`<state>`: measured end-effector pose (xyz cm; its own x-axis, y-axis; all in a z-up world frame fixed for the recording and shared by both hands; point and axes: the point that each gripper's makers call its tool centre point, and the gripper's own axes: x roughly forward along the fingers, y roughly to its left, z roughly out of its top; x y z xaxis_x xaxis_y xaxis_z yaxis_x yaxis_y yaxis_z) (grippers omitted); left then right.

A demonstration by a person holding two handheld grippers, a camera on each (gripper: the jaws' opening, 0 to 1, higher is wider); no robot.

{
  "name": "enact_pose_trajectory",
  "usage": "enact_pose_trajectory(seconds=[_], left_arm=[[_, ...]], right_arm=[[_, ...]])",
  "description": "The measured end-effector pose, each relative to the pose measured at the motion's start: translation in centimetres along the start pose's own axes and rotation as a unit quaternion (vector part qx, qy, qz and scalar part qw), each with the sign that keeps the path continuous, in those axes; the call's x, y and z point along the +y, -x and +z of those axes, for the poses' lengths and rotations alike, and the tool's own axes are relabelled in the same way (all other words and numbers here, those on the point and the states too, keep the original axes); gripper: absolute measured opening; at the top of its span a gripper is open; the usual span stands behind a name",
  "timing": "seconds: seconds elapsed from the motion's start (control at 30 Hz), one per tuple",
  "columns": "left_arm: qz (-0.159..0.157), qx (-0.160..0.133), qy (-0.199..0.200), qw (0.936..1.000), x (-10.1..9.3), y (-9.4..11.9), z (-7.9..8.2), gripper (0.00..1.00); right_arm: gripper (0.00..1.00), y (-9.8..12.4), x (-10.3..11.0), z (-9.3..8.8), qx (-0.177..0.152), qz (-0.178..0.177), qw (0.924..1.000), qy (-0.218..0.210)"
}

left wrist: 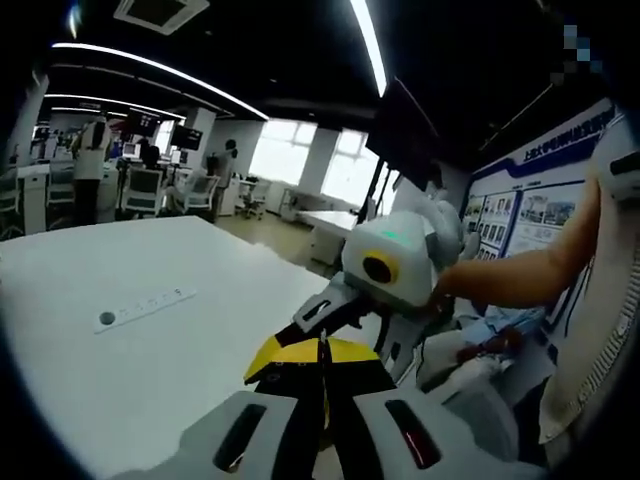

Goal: Compare the silicone blocks by pressing each to a similar depth, holding the contact briefly, and releasing to observe deformation and rebound differences across the visible hardness samples.

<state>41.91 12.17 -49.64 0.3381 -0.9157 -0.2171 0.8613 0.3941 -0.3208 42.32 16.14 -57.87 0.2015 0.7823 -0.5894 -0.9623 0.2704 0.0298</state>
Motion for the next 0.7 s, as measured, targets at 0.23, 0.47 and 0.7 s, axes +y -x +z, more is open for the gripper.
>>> enact_pose_trajectory(seconds=[0.23,0.47,0.7], left_arm=[[-0.004,0.003,0.0,1.0,-0.09,0.0,-0.13,0.0],[-0.011,0.007,-0.004,0.9999,-0.37,0.15,-0.32,0.0],[-0.016,0.01,-0.009,0.9998,-0.68,0.16,-0.42,0.0]], right_arm=[[0.41,-0.11,0.02,-0.1,0.005,0.007,1.0,0.001],[0.32,-0.12,0.32,-0.22,0.01,0.017,0.9998,0.001],[0.23,0.0,0.6,-0.48,0.031,0.028,0.9991,-0.013]])
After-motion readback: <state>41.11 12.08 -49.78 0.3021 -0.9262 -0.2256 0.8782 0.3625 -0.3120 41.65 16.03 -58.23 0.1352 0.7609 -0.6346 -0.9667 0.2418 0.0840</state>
